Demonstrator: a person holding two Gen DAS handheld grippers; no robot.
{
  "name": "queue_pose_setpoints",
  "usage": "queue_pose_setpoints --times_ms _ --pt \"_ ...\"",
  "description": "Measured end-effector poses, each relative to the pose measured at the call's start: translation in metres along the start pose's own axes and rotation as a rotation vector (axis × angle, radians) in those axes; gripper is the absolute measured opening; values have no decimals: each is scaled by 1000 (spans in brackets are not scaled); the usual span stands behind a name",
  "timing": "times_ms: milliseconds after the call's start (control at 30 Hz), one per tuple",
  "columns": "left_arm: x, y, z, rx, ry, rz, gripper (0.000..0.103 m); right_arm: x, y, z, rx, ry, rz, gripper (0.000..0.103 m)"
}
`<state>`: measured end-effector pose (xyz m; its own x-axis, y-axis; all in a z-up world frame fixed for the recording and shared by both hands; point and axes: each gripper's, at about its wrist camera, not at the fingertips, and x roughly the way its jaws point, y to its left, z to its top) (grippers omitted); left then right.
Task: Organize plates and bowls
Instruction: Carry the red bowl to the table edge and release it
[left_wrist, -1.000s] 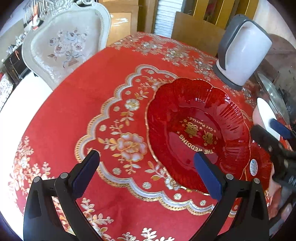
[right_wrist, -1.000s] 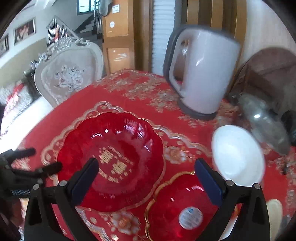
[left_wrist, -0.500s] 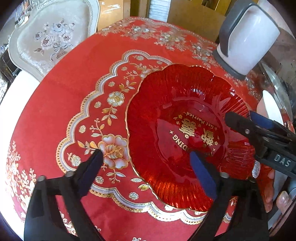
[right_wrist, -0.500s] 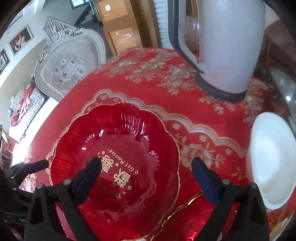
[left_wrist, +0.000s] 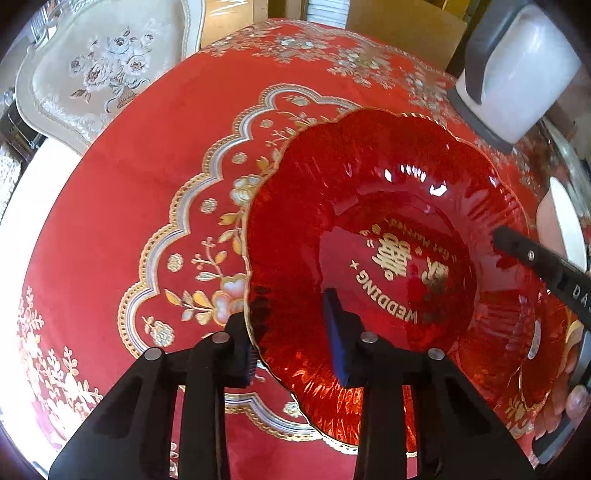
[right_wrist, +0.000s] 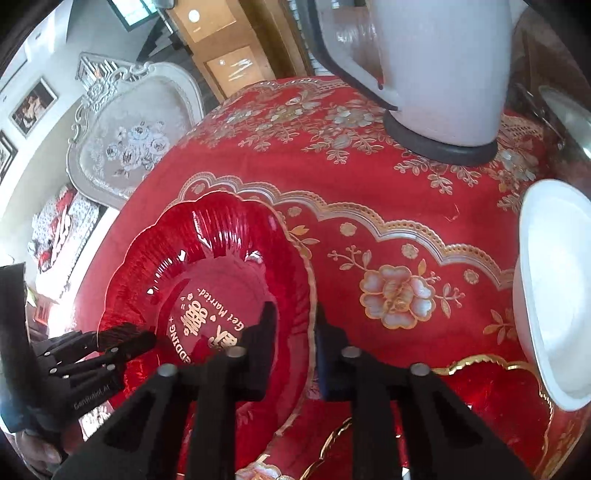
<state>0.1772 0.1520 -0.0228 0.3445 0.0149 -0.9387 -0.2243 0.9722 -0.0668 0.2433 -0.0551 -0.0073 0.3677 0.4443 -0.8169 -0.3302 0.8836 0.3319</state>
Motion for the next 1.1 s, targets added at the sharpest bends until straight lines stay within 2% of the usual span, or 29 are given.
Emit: queue_pose_setpoints --times_ms 267,533,767,967,1100 --pt "-34 26 -15 -2 -57 0 28 -24 30 -32 -52 -54 11 9" --pt "-78 66 -63 20 -109 12 28 -51 79 -87 -103 -72 44 11" --pt "-74 106 -109 -17 -85 38 28 -36 117 -140 -132 -17 66 16" --pt "-62 125 -128 -54 -86 54 28 -14 131 -158 -139 21 59 17" --pt "-58 135 -133 -91 -112 15 29 -14 134 -160 -144 6 49 17"
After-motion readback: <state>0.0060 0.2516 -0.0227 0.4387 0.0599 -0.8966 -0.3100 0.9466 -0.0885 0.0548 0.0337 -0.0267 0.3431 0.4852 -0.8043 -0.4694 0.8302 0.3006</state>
